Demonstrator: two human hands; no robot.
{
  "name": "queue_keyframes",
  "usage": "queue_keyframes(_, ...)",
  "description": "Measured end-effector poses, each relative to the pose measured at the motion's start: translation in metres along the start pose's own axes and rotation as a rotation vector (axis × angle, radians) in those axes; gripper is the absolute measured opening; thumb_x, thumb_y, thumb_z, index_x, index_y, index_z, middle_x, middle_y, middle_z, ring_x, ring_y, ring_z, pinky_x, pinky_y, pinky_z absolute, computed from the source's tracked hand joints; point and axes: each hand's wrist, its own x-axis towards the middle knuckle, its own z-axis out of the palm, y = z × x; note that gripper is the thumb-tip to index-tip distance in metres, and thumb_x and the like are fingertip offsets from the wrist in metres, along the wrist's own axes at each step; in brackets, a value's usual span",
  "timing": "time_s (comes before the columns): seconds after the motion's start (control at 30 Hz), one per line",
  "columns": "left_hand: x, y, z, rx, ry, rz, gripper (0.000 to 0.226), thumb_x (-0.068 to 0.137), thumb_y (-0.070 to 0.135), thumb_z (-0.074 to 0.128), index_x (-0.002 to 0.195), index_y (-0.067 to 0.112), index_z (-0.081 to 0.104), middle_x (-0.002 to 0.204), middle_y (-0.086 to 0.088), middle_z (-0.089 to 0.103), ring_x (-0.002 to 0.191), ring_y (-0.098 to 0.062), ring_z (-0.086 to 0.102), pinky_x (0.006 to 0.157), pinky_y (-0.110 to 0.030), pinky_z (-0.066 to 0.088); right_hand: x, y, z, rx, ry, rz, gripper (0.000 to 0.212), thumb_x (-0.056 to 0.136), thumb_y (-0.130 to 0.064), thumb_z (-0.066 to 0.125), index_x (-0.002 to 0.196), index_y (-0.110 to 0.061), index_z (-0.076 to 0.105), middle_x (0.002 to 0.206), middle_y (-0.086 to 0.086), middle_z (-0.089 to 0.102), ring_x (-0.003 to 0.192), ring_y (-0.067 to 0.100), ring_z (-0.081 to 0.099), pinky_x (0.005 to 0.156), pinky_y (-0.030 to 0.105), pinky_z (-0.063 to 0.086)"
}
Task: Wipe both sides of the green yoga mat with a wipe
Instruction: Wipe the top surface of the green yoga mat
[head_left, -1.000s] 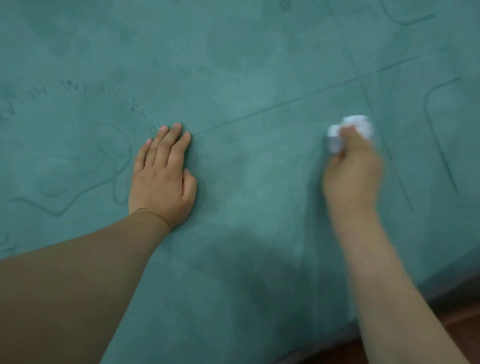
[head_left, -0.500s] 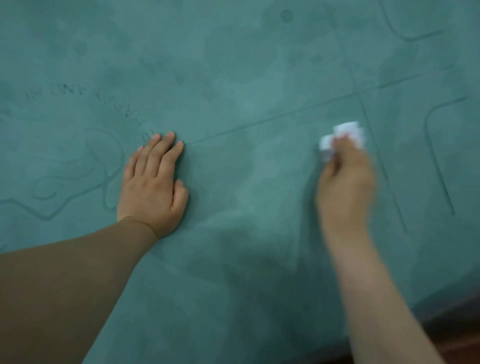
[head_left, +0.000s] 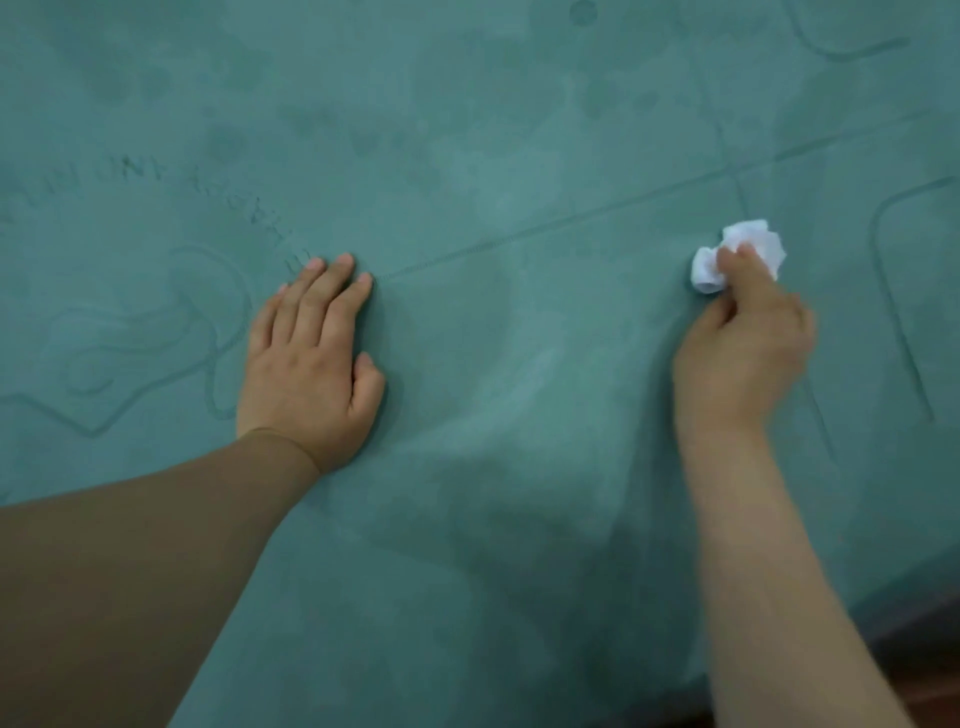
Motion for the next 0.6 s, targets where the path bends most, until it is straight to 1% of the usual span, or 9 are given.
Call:
queue_keyframes(0.03, 0.0, 0.0, 0.0, -0.002, 0.002, 0.0, 0.066, 0.082, 0.027, 0.039, 0.144, 0.007, 0.043, 0.154, -0.01, 0.038, 0.146, -0.028, 0.027, 0.12, -0.045, 0.018, -0.019, -0.014, 0.003, 0.044, 0.074, -0.108, 0.029, 0.089, 0.001, 0.049, 0.106, -0.006, 0.072, 0.104, 0.011, 0.071, 0.089, 0.024, 0.061, 0.086, 0.02, 0.042)
queue_keyframes(0.17, 0.0, 0.0, 0.0, 0.0, 0.013, 0.001, 0.066, 0.081, 0.026, 0.039, 0.144, 0.006, 0.043, 0.154, -0.011, 0.039, 0.145, -0.028, 0.028, 0.12, -0.044, 0.018, -0.153, -0.054, 0.007, 0.119, -0.58, -1.022, 0.033, 0.102, -0.01, 0.033, 0.115, -0.003, 0.061, 0.114, 0.01, 0.067, 0.107, 0.025, 0.062, 0.104, 0.035, 0.036)
queue_keyframes(0.2, 0.0, -0.001, 0.0, 0.0, 0.017, 0.002, 0.066, 0.081, 0.026, 0.04, 0.144, 0.006, 0.043, 0.154, -0.011, 0.039, 0.145, -0.028, 0.028, 0.12, -0.044, 0.018, -0.156, -0.052, -0.001, 0.155, -0.741, -1.162, 0.033, 0.103, -0.013, 0.033, 0.114, -0.004, 0.063, 0.116, 0.01, 0.066, 0.109, 0.026, 0.061, 0.105, 0.034, 0.035)
queue_keyframes(0.23, 0.0, 0.0, 0.001, -0.001, 0.019, 0.005, 0.066, 0.081, 0.026, 0.04, 0.144, 0.007, 0.043, 0.154, -0.011, 0.039, 0.145, -0.028, 0.028, 0.12, -0.044, 0.019, -0.143, -0.048, -0.007, 0.168, -0.727, -1.225, 0.035, 0.104, -0.018, 0.034, 0.109, -0.007, 0.067, 0.115, 0.009, 0.067, 0.107, 0.025, 0.062, 0.103, 0.033, 0.037)
queue_keyframes(0.33, -0.001, -0.001, 0.001, -0.006, 0.005, 0.0, 0.065, 0.082, 0.026, 0.04, 0.145, 0.008, 0.042, 0.155, -0.009, 0.037, 0.146, -0.026, 0.026, 0.121, -0.044, 0.017, -0.066, -0.047, -0.03, 0.221, -0.589, -0.68, 0.037, 0.1, -0.022, 0.046, 0.103, 0.007, 0.068, 0.107, 0.024, 0.067, 0.086, 0.019, 0.063, 0.082, 0.013, 0.046)
queue_keyframes(0.4, 0.0, 0.0, 0.0, -0.008, 0.0, 0.0, 0.065, 0.083, 0.026, 0.04, 0.145, 0.009, 0.041, 0.156, -0.008, 0.036, 0.147, -0.026, 0.025, 0.121, -0.042, 0.015, -0.021, -0.036, -0.047, -0.109, -0.431, -0.348, 0.031, 0.097, -0.005, 0.046, 0.116, 0.016, 0.057, 0.116, 0.035, 0.058, 0.095, 0.024, 0.05, 0.067, -0.002, 0.034)
queue_keyframes(0.5, -0.001, -0.001, -0.001, -0.01, -0.001, -0.006, 0.065, 0.083, 0.027, 0.039, 0.146, 0.008, 0.041, 0.156, -0.008, 0.036, 0.147, -0.026, 0.024, 0.121, -0.039, 0.011, -0.003, 0.01, -0.053, -0.193, -0.12, 0.061, 0.034, 0.093, -0.015, 0.046, 0.12, -0.006, 0.065, 0.106, 0.027, 0.063, 0.098, 0.04, 0.055, 0.077, 0.027, 0.037)
queue_keyframes(0.53, -0.001, 0.0, -0.001, -0.009, -0.001, -0.007, 0.065, 0.083, 0.027, 0.039, 0.146, 0.008, 0.041, 0.156, -0.008, 0.036, 0.147, -0.025, 0.024, 0.121, -0.038, 0.011, -0.011, 0.013, -0.043, -0.199, -0.105, 0.057, 0.032, 0.091, -0.017, 0.049, 0.116, -0.013, 0.069, 0.098, 0.021, 0.066, 0.09, 0.037, 0.057, 0.075, 0.032, 0.037)
queue_keyframes(0.6, -0.001, 0.0, 0.0, -0.003, 0.001, -0.002, 0.065, 0.083, 0.027, 0.039, 0.145, 0.008, 0.041, 0.156, -0.008, 0.036, 0.147, -0.025, 0.025, 0.121, -0.038, 0.011, -0.072, 0.005, -0.017, -0.123, -0.207, -0.248, 0.026, 0.088, -0.013, 0.058, 0.11, -0.016, 0.071, 0.097, 0.011, 0.069, 0.088, 0.026, 0.06, 0.08, 0.032, 0.042)
